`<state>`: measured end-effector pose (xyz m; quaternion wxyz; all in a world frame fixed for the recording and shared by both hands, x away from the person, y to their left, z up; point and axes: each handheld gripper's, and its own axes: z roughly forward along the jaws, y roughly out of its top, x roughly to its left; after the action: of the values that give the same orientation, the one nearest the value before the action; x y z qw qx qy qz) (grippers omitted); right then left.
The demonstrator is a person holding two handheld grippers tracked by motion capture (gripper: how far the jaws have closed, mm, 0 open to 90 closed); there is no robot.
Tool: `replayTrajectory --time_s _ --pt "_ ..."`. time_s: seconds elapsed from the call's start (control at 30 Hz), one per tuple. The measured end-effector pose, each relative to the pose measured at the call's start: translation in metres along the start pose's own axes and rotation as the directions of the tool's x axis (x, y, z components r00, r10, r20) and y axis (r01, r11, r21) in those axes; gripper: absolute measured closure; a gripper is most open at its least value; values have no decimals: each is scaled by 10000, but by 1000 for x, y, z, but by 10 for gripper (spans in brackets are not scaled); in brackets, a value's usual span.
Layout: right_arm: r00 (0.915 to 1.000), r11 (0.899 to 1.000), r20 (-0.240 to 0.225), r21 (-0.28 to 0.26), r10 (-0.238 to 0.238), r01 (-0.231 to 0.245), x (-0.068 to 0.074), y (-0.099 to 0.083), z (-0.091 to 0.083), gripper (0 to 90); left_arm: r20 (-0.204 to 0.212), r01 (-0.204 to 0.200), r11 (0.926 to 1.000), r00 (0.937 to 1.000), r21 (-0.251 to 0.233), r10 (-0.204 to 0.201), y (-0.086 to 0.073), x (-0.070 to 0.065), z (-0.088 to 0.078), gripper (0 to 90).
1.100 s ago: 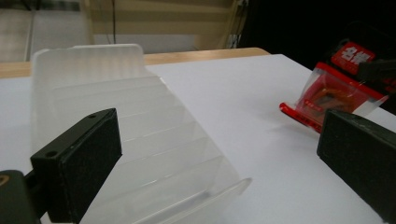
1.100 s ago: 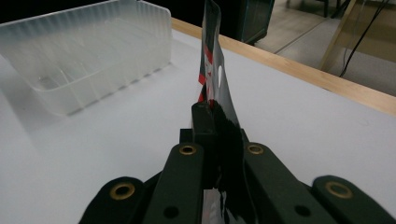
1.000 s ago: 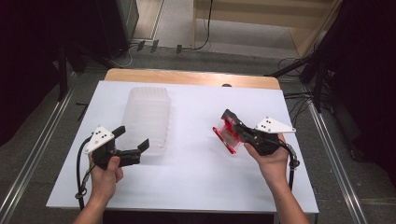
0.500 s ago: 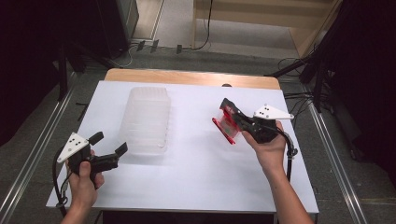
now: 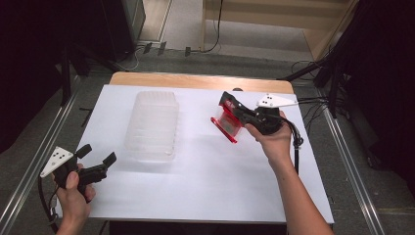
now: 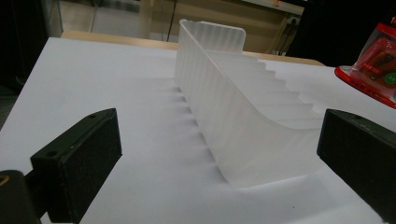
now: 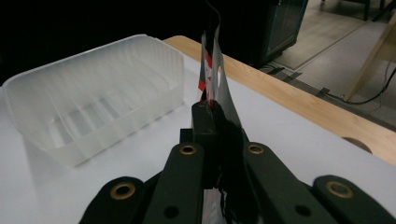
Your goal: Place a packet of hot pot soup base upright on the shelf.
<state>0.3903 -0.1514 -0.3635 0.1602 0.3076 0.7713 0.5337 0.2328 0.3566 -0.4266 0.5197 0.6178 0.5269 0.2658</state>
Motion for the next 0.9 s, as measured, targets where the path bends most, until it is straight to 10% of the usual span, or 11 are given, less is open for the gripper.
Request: replayTrajectory --time_s 0.5,0.9 --pt "9809 9886 -1243 -11 -1495 1506 8 33 58 900 -12 -733 9970 9973 263 734 -18 9 10 0" --pt "9724 9866 -1698 35 -1601 1630 17 52 99 900 519 -759 9970 9958 157 750 -21 13 6 0"
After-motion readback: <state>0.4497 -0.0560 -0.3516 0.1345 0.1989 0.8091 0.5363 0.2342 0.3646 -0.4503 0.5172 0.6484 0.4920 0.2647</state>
